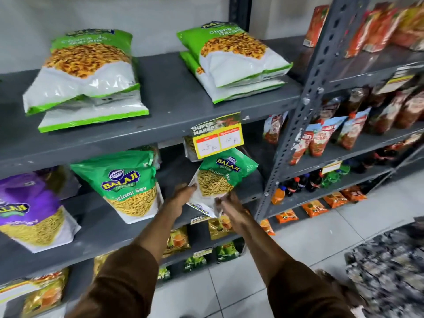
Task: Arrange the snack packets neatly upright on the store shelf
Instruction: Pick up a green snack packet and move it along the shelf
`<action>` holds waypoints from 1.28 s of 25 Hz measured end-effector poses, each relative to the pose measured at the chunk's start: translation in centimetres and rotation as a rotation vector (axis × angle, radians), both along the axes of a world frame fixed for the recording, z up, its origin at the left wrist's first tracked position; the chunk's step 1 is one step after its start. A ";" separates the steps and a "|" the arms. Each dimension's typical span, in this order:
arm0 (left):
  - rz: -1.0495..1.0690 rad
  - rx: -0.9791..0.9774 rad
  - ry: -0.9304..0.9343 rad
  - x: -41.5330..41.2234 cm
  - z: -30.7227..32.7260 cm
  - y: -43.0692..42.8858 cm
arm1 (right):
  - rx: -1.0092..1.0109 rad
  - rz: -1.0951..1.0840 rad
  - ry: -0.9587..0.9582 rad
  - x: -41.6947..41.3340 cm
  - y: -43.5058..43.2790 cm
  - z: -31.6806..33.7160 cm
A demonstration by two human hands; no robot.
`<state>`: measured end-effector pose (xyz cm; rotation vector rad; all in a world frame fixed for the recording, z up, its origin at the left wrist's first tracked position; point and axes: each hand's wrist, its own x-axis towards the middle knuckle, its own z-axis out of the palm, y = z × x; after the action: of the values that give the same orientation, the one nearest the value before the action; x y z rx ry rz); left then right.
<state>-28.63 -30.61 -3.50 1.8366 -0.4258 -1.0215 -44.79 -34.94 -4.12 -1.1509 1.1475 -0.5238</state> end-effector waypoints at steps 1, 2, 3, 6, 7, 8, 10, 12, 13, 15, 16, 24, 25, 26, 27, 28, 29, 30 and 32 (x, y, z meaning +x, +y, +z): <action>0.015 -0.004 0.021 -0.7 -0.3 0.8 | -0.033 0.003 0.032 -0.8 0.2 -0.3; 0.036 -0.001 0.036 -1.7 -0.5 2.1 | -0.054 0.007 0.045 -1.9 0.6 -0.6; 0.054 0.003 0.031 -2.9 -0.6 3.5 | -0.067 0.020 0.047 -3.1 1.2 -0.9; 0.073 -0.104 -0.035 -6.9 -1.3 7.5 | -0.108 0.137 0.036 -6.8 2.7 -1.4; 0.079 -0.122 -0.104 -8.2 -1.3 8.6 | -0.132 0.172 0.027 -7.9 3.2 -1.6; 0.069 -0.121 -0.188 -9.3 -1.3 9.5 | -0.161 0.192 0.020 -9.0 3.8 -1.7; 0.060 -0.149 -0.289 -11.1 -1.7 11.2 | -0.224 0.204 0.011 -10.9 5.3 -1.6; 0.065 -0.200 -0.271 -12.8 -2.1 13.1 | -0.286 0.196 -0.008 -12.5 6.7 -1.6; 0.064 -0.218 -0.242 -13.5 -2.3 13.7 | -0.310 0.188 -0.014 -13.1 7.1 -1.5; 0.080 -0.245 -0.192 -14.4 -2.8 14.5 | -0.336 0.176 -0.025 -13.8 7.8 -1.1; 0.094 -0.252 -0.188 -14.6 -3.0 14.7 | -0.340 0.172 -0.037 -13.9 8.0 -1.1; 0.025 -0.074 -0.321 -12.7 -3.8 12.2 | -0.314 0.209 0.048 -12.5 6.5 -1.3; 0.018 -0.061 -0.355 -12.1 -3.6 11.4 | -0.306 0.211 0.057 -11.9 5.8 -1.1; 0.016 -0.057 -0.372 -11.5 -3.2 10.6 | -0.308 0.210 0.062 -11.2 4.9 -0.8; 0.015 -0.061 -0.376 -10.9 -2.9 9.7 | -0.320 0.208 0.061 -10.4 4.0 -0.6; 0.018 -0.071 -0.381 -10.2 -2.5 8.7 | -0.338 0.210 0.055 -9.6 3.0 -0.4; 0.024 -0.084 -0.393 -9.5 -2.1 7.7 | -0.359 0.215 0.047 -8.8 2.0 -0.1; 0.032 -0.097 -0.415 -8.7 -1.7 6.6 | -0.380 0.219 0.039 -8.0 1.0 0.2; 0.039 -0.117 -0.479 -7.0 -1.0 4.5 | -0.419 0.210 0.024 -6.2 -1.1 0.5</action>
<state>-35.68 -26.09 -4.49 1.9675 -0.7139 -0.5090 -51.00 -36.08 -3.64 -1.6227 0.9454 -0.6050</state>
